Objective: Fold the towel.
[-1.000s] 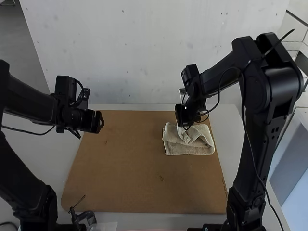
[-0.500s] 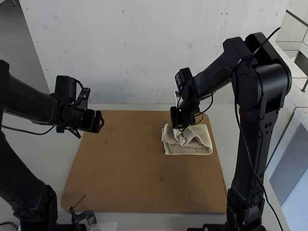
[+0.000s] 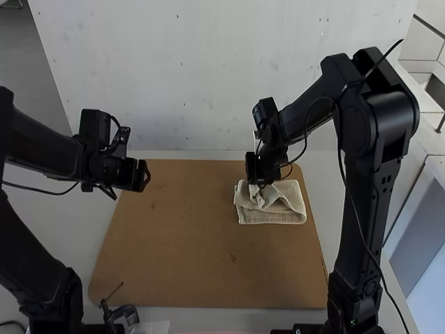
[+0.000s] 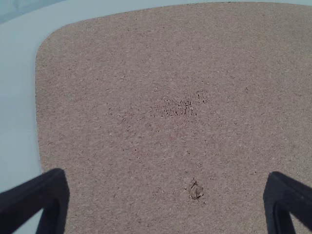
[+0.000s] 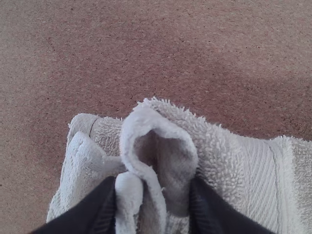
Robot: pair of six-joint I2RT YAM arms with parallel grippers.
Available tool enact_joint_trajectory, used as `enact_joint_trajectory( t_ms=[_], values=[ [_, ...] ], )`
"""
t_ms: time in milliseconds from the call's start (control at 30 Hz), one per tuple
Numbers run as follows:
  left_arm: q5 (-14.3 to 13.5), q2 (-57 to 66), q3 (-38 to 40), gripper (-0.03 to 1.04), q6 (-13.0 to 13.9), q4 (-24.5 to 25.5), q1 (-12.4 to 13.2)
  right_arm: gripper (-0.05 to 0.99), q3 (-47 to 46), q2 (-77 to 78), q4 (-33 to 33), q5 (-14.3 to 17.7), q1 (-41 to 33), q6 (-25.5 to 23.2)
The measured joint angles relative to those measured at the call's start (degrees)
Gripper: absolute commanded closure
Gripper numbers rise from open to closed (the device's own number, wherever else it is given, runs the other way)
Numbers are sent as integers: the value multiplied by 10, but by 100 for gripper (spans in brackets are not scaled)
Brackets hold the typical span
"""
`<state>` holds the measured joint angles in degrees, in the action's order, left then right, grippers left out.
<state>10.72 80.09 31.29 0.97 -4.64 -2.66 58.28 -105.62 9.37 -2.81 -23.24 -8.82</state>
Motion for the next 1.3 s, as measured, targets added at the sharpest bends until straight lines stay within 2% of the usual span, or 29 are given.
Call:
enact_joint_trajectory(
  t_ms=[100, 367, 667, 700, 767, 867, 1033, 1300],
  values=[
    [0, 0, 0, 13, 0, -1, 0, 60, 0, 0, 2, -12, -1, -9],
    [0, 0, 0, 13, 0, -2, 0, 60, 0, 0, 1, -50, -17, -35],
    [0, 0, 0, 13, 0, -2, -1, 58, -2, 47, -50, -99, -29, -73],
    [0, 0, 0, 13, 0, -2, -1, 58, -2, 56, -48, -101, -29, -75],
    [0, 0, 0, 13, 0, -2, -3, 66, -1, 74, -33, -103, -28, -76],
    [0, 0, 0, 13, -2, -2, -4, 74, 1, 87, 4, -97, -21, -71],
    [0, 0, 0, 13, -2, -3, -3, 91, 3, 88, 62, -51, -8, -34],
    [0, 0, 0, 13, -2, -8, -3, 91, -4, 81, 75, -17, -9, -2]
  ],
)
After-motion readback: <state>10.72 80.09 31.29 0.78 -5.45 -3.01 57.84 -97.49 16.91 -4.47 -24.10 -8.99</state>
